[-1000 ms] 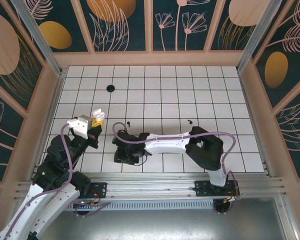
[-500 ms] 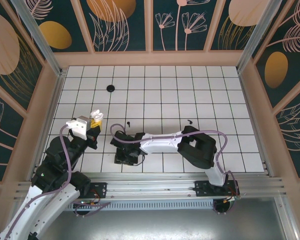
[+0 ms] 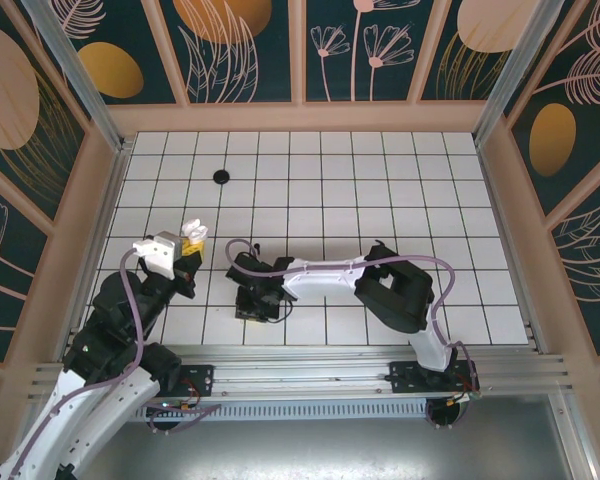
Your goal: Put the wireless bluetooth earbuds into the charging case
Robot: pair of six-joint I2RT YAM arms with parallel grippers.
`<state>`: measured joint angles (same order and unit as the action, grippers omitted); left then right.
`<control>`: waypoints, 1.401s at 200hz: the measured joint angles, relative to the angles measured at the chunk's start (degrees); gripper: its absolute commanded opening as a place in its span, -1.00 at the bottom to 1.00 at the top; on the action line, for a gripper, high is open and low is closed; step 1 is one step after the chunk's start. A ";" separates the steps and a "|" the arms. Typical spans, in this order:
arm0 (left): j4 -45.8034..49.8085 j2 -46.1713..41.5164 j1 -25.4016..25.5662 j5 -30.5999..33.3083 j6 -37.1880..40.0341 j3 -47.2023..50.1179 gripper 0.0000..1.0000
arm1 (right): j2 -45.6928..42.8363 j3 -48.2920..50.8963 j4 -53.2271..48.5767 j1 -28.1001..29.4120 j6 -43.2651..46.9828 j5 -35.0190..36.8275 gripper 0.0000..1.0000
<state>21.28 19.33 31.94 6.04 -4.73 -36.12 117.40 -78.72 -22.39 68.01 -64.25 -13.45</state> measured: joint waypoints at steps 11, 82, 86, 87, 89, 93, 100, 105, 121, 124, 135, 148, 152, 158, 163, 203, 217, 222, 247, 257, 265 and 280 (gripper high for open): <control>0.00 0.90 0.00 -0.39 -0.02 0.00 -1.00 | -0.02 0.00 -0.15 -0.42 0.94 -0.11 -0.53; -4.74 4.35 0.00 -5.57 -3.26 3.74 -1.00 | -1.14 0.07 -5.09 -7.74 12.07 1.92 -0.53; -5.09 4.70 0.00 -5.86 -3.48 4.07 -1.00 | -1.33 0.15 -5.60 -8.46 13.11 2.40 -0.53; -5.16 4.76 0.00 -5.90 -3.52 4.13 -1.00 | -1.38 0.17 -5.73 -8.59 13.31 2.56 -0.52; -5.33 4.98 0.00 -6.12 -3.67 4.31 -1.00 | -1.49 0.24 -5.99 -8.96 13.79 2.93 -0.52; -5.70 5.29 0.00 -6.36 -3.87 4.59 -1.00 | -1.73 0.35 -6.62 -9.73 14.86 3.56 -0.51; -6.51 6.01 0.00 -6.95 -4.24 5.09 -1.00 | -2.16 0.46 -7.87 -11.04 16.65 4.92 -0.49; -7.02 6.43 0.00 -7.26 -4.46 5.35 -1.00 | -2.43 0.50 -8.79 -11.96 18.01 5.77 -0.46; -9.09 8.15 0.00 -8.50 -5.09 6.12 -1.00 | -3.08 0.63 -11.58 -14.73 22.12 8.74 -0.34; -9.49 8.50 0.00 -8.63 -5.27 6.21 -1.00 | -3.19 0.66 -12.13 -15.34 23.17 9.38 -0.31; -11.06 9.79 0.00 -9.25 -5.75 6.62 -1.00 | -3.72 0.81 -13.77 -16.92 25.42 11.47 -0.25; -12.63 11.45 0.00 -10.12 -6.23 6.95 -1.00 | -4.42 1.01 -15.96 -18.73 28.33 13.79 -0.19; -13.03 11.93 0.00 -10.23 -6.29 7.02 -1.00 | -4.61 1.16 -16.59 -19.30 29.42 14.45 -0.18; -13.88 12.70 0.00 -10.40 -6.51 7.13 -1.00 | -5.14 1.33 -17.49 -20.06 30.40 15.32 -0.17; -14.47 13.31 0.00 -10.58 -6.62 7.23 -1.00 | -5.60 1.49 -18.23 -20.68 30.97 16.06 -0.17; -18.56 16.92 0.00 -11.63 -7.52 8.28 -1.00 | -10.93 1.62 -22.27 -23.19 31.78 19.63 -0.18; -19.93 17.90 0.00 -11.80 -7.58 8.72 -1.00 | -12.20 1.60 -22.53 -22.77 31.06 19.69 -0.21; -20.33 18.25 0.00 -11.87 -7.58 8.83 -1.00 | -12.35 1.55 -22.64 -22.49 30.86 19.67 -0.22; -22.27 20.48 0.00 -12.39 -7.54 9.49 -1.00 | -10.82 -0.28 -24.52 -20.44 28.74 19.63 -0.31; -22.67 21.20 0.00 -12.72 -7.52 9.75 -1.00 | -9.14 -1.90 -25.20 -19.74 27.76 19.45 -0.33; -22.86 21.68 0.00 -12.96 -7.50 9.90 -1.00 | -7.69 -3.08 -25.53 -19.30 26.99 19.43 -0.34; -23.23 22.10 0.00 -13.16 -7.32 10.29 -1.00 | -5.01 -4.83 -25.90 -18.69 25.53 19.41 -0.36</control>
<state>-1.96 41.43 31.94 -7.11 -12.05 -25.82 112.40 -83.55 -48.29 49.32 -38.72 5.96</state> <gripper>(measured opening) 0.069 0.328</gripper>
